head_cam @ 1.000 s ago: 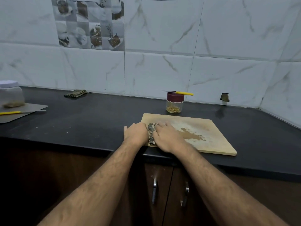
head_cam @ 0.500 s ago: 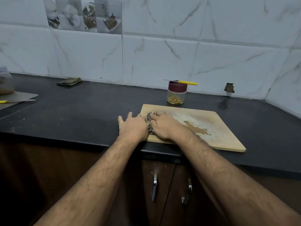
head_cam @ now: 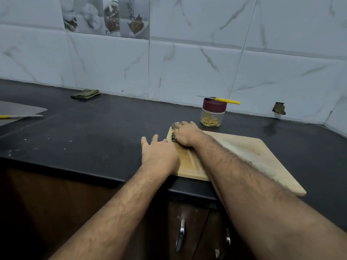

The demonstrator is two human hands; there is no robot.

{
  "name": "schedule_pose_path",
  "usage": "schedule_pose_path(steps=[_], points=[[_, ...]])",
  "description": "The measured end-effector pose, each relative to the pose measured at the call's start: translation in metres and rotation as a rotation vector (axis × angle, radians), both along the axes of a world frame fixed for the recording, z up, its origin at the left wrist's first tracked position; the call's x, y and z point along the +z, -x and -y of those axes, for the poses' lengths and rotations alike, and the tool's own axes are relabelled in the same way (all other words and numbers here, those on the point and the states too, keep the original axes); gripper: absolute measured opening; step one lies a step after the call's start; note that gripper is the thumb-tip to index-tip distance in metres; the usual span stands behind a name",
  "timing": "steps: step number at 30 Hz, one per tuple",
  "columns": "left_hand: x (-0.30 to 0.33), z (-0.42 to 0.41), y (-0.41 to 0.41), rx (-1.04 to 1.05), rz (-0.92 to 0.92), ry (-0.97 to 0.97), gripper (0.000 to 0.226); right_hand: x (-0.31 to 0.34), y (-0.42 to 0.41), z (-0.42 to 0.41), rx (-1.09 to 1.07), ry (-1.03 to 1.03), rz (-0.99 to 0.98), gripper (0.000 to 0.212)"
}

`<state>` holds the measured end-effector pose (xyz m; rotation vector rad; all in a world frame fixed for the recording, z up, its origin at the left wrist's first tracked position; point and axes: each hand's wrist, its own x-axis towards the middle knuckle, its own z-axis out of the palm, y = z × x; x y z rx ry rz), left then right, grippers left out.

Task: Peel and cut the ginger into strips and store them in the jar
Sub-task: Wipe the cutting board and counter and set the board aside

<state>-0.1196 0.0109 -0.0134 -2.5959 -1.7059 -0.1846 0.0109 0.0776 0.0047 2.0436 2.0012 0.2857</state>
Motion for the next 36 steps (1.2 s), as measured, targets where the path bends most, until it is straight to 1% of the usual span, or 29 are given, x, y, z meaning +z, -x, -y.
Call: schedule_pose_path(steps=[3, 4, 6, 8, 10, 13, 16, 19, 23, 24, 27, 29, 31, 32, 34, 36], points=[[0.012, -0.001, -0.014, 0.016, -0.073, -0.031, 0.040, 0.000, 0.001, 0.001, 0.001, 0.002, 0.004, 0.046], [0.011, -0.003, -0.017, 0.018, -0.049, -0.056, 0.039, 0.000, 0.002, 0.001, 0.001, 0.006, 0.005, 0.046], [0.002, -0.004, -0.021, 0.012, 0.065, -0.067, 0.042, 0.002, 0.002, 0.003, 0.006, -0.005, 0.001, 0.045], [-0.005, -0.006, -0.020, 0.009, 0.140, -0.015, 0.048, 0.001, 0.001, 0.003, 0.010, -0.020, 0.002, 0.045], [-0.006, -0.008, -0.020, 0.037, 0.155, 0.067, 0.051, 0.001, 0.000, 0.003, 0.011, -0.026, -0.017, 0.045], [-0.003, -0.008, -0.022, 0.088, 0.183, 0.124, 0.054, 0.002, -0.004, 0.002, -0.008, -0.017, -0.046, 0.045], [-0.005, -0.008, -0.023, 0.118, 0.180, 0.117, 0.054, 0.004, -0.015, 0.012, -0.040, -0.022, -0.104, 0.045], [-0.006, -0.008, -0.022, 0.135, 0.168, 0.103, 0.052, 0.002, -0.042, 0.024, -0.108, -0.051, -0.186, 0.047], [-0.006, -0.008, -0.023, 0.121, 0.185, 0.091, 0.049, -0.003, -0.091, 0.044, -0.277, -0.131, -0.312, 0.060], [-0.007, -0.009, -0.022, 0.102, 0.199, 0.094, 0.047, -0.003, -0.097, 0.049, -0.322, -0.125, -0.344, 0.059], [-0.012, -0.014, -0.021, 0.006, 0.217, 0.102, 0.043, 0.004, -0.095, 0.048, -0.340, -0.114, -0.444, 0.056], [-0.013, -0.016, -0.021, -0.028, 0.227, 0.116, 0.041, 0.006, -0.085, 0.043, -0.322, -0.119, -0.488, 0.062], [-0.013, -0.018, -0.022, -0.035, 0.245, 0.131, 0.041, 0.008, -0.075, 0.040, -0.337, -0.118, -0.481, 0.069], [-0.014, -0.019, -0.023, -0.033, 0.250, 0.137, 0.040, 0.008, -0.073, 0.039, -0.344, -0.104, -0.461, 0.068], [-0.015, -0.019, -0.024, -0.015, 0.265, 0.131, 0.039, 0.006, -0.069, 0.037, -0.314, -0.087, -0.456, 0.057], [-0.015, -0.019, -0.025, 0.007, 0.287, 0.122, 0.040, 0.006, -0.061, 0.042, -0.243, -0.115, -0.471, 0.038]])
